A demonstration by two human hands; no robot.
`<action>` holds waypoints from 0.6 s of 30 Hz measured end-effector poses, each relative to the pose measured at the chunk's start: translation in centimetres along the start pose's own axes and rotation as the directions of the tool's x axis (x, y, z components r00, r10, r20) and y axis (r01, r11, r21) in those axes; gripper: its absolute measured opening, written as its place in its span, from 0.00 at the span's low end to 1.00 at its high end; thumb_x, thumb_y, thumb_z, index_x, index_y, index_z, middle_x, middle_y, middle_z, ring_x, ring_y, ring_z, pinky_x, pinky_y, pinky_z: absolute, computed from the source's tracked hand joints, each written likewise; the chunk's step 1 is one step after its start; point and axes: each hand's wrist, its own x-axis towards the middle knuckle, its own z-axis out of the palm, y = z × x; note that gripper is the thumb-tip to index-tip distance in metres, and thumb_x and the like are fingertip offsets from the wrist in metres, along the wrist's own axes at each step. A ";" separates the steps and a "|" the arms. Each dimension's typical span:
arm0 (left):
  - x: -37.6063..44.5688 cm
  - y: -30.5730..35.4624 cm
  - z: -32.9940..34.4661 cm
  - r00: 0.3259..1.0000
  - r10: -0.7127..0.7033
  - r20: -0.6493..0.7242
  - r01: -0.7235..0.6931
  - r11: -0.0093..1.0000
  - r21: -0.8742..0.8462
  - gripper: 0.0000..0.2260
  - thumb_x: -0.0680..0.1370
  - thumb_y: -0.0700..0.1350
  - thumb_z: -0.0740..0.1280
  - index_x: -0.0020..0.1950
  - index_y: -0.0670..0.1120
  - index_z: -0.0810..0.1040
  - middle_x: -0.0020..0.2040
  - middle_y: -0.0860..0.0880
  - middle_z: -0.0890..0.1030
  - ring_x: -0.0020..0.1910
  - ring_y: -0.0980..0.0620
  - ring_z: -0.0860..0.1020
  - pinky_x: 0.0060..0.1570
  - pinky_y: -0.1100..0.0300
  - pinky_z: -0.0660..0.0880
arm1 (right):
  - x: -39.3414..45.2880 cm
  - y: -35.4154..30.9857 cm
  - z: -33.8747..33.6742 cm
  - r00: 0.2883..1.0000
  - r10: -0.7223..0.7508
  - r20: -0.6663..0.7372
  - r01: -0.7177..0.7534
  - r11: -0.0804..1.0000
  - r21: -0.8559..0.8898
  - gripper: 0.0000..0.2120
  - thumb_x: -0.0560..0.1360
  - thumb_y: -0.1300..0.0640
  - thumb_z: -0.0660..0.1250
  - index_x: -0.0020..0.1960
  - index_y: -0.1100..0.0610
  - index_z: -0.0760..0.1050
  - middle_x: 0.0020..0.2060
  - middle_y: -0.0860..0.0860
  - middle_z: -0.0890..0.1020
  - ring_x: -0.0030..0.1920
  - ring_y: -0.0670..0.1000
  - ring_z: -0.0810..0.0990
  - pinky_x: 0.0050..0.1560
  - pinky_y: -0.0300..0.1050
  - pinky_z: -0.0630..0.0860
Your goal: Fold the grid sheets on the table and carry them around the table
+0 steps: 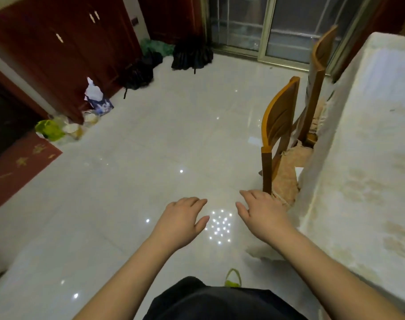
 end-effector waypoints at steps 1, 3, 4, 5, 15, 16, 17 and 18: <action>1.4 -0.3 -0.6 1.000 -0.001 -0.008 0.001 1.000 -0.009 0.30 0.77 0.63 0.45 0.76 0.53 0.63 0.72 0.53 0.70 0.71 0.52 0.68 0.65 0.55 0.65 | 1.1 0.2 -0.7 1.000 0.011 -0.013 -0.011 1.000 0.005 0.25 0.82 0.42 0.47 0.76 0.50 0.60 0.73 0.49 0.68 0.72 0.52 0.66 0.72 0.50 0.63; 4.2 -1.1 -1.5 1.000 0.012 -0.004 -0.012 1.000 -0.022 0.32 0.76 0.64 0.43 0.76 0.53 0.63 0.73 0.53 0.69 0.71 0.52 0.67 0.65 0.55 0.65 | 3.4 0.4 -1.9 0.999 0.029 -0.017 -0.029 0.999 0.015 0.25 0.82 0.42 0.47 0.77 0.49 0.60 0.74 0.48 0.67 0.72 0.52 0.66 0.72 0.50 0.63; 5.6 -1.6 -1.9 1.000 0.019 0.006 -0.019 0.999 -0.026 0.29 0.78 0.63 0.46 0.76 0.52 0.63 0.73 0.53 0.68 0.71 0.52 0.66 0.66 0.54 0.65 | 4.5 0.5 -2.3 0.999 0.034 -0.014 -0.034 0.999 0.017 0.25 0.82 0.42 0.47 0.77 0.49 0.59 0.74 0.48 0.67 0.72 0.52 0.65 0.72 0.50 0.63; 7.2 -2.3 -2.0 1.000 0.027 0.016 -0.026 0.999 -0.030 0.27 0.80 0.61 0.50 0.76 0.52 0.62 0.73 0.53 0.68 0.72 0.52 0.66 0.66 0.54 0.65 | 5.7 0.5 -2.6 0.999 0.037 -0.010 -0.037 0.999 0.017 0.25 0.82 0.42 0.47 0.77 0.49 0.59 0.73 0.48 0.67 0.72 0.51 0.65 0.71 0.49 0.63; 22.2 -11.3 -7.2 0.991 0.133 0.021 -0.133 0.991 0.019 0.25 0.81 0.60 0.54 0.77 0.51 0.60 0.75 0.52 0.65 0.73 0.51 0.64 0.67 0.53 0.63 | 21.1 -2.9 -6.2 0.997 0.067 -0.023 -0.067 0.998 0.006 0.25 0.82 0.42 0.49 0.77 0.49 0.59 0.74 0.48 0.67 0.72 0.50 0.65 0.71 0.47 0.63; 23.6 -12.0 -8.2 0.988 0.151 0.022 -0.152 0.988 0.032 0.26 0.81 0.60 0.54 0.77 0.51 0.60 0.75 0.52 0.65 0.73 0.51 0.63 0.68 0.53 0.63 | 22.6 -3.2 -6.7 0.996 0.082 -0.025 -0.082 0.997 0.015 0.25 0.83 0.42 0.49 0.77 0.49 0.59 0.74 0.48 0.66 0.72 0.50 0.65 0.71 0.46 0.62; 24.9 -12.6 -9.3 0.984 0.178 0.018 -0.178 0.983 0.038 0.26 0.81 0.60 0.53 0.77 0.52 0.60 0.75 0.52 0.65 0.73 0.51 0.63 0.68 0.53 0.63 | 24.0 -3.5 -7.1 0.993 0.111 -0.028 -0.111 0.994 0.026 0.25 0.83 0.43 0.49 0.77 0.50 0.59 0.74 0.48 0.66 0.72 0.50 0.65 0.72 0.46 0.62; 26.2 -13.2 -10.5 0.978 0.211 0.008 -0.211 0.977 0.042 0.26 0.81 0.60 0.53 0.77 0.52 0.60 0.75 0.52 0.65 0.73 0.51 0.63 0.68 0.53 0.63 | 25.3 -3.8 -7.5 0.990 0.139 -0.036 -0.139 0.990 0.028 0.25 0.83 0.43 0.49 0.77 0.50 0.59 0.74 0.49 0.66 0.72 0.50 0.65 0.71 0.46 0.62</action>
